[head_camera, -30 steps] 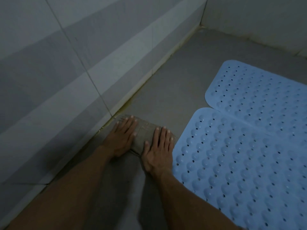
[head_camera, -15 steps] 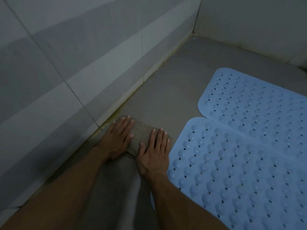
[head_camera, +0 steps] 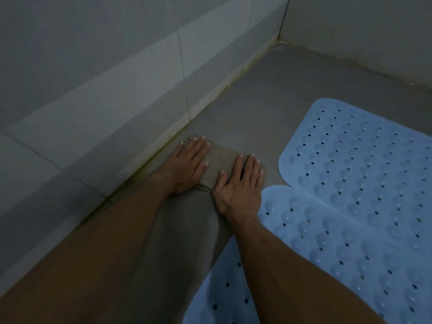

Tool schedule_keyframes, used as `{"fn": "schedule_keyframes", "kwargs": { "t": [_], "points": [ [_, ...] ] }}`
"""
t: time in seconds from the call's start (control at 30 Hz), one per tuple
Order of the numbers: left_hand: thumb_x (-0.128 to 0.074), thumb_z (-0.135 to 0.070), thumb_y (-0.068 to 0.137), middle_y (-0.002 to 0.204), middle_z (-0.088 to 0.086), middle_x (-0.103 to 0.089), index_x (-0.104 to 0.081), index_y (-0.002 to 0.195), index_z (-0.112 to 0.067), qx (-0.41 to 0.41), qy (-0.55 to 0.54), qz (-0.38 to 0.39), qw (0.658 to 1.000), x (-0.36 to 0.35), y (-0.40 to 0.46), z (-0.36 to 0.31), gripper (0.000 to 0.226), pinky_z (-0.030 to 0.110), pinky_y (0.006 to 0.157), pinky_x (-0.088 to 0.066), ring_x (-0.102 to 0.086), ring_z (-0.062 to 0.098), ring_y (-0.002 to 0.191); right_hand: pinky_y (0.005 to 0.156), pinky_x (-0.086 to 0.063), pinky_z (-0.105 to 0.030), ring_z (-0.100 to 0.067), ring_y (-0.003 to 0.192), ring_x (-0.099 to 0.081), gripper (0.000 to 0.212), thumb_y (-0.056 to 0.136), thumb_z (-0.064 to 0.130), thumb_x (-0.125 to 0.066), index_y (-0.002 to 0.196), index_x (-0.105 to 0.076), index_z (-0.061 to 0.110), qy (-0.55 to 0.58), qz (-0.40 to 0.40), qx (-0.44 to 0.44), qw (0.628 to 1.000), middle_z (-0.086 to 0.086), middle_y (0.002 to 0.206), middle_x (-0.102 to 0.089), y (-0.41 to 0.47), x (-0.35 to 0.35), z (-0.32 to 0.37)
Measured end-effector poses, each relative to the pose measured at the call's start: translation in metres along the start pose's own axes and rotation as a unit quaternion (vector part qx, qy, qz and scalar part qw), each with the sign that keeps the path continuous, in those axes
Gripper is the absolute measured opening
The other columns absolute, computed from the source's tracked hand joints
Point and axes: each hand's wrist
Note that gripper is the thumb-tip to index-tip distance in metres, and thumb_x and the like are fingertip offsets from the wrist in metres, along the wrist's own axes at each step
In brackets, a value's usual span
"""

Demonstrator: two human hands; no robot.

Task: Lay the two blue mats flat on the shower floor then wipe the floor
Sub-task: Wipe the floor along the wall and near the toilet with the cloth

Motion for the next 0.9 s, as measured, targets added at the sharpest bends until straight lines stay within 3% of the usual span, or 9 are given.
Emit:
{"fn": "schedule_keyframes", "kwargs": {
  "t": [0.5, 0.9],
  "points": [
    [-0.006, -0.047, 0.103, 0.163, -0.001, 0.011, 0.006, 0.155, -0.020, 0.009, -0.037, 0.024, 0.999, 0.015, 0.204, -0.030, 0.060, 0.038, 0.121, 0.009, 0.013, 0.012, 0.149, 0.122, 0.013, -0.042, -0.026, 0.153, 0.014, 0.071, 0.101, 0.051, -0.012, 0.159, 0.004, 0.013, -0.036, 0.025, -0.008, 0.999, -0.012, 0.166, 0.011, 0.202, 0.043, -0.069],
    [-0.011, -0.041, 0.104, 0.163, 0.002, 0.003, -0.003, 0.156, -0.017, -0.009, -0.023, 0.003, 1.000, 0.018, 0.285, -0.029, 0.058, 0.042, 0.122, 0.002, 0.004, 0.017, 0.150, 0.123, 0.009, -0.045, -0.027, 0.153, 0.013, 0.072, 0.100, 0.052, -0.009, 0.159, 0.004, 0.013, -0.059, 0.006, -0.029, 0.998, -0.013, 0.166, 0.010, 0.277, 0.050, -0.083]
  ]
}}
Point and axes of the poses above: each hand's wrist, its own y-axis towards the middle knuckle, its own x-axis out of the back of the hand, z = x × y
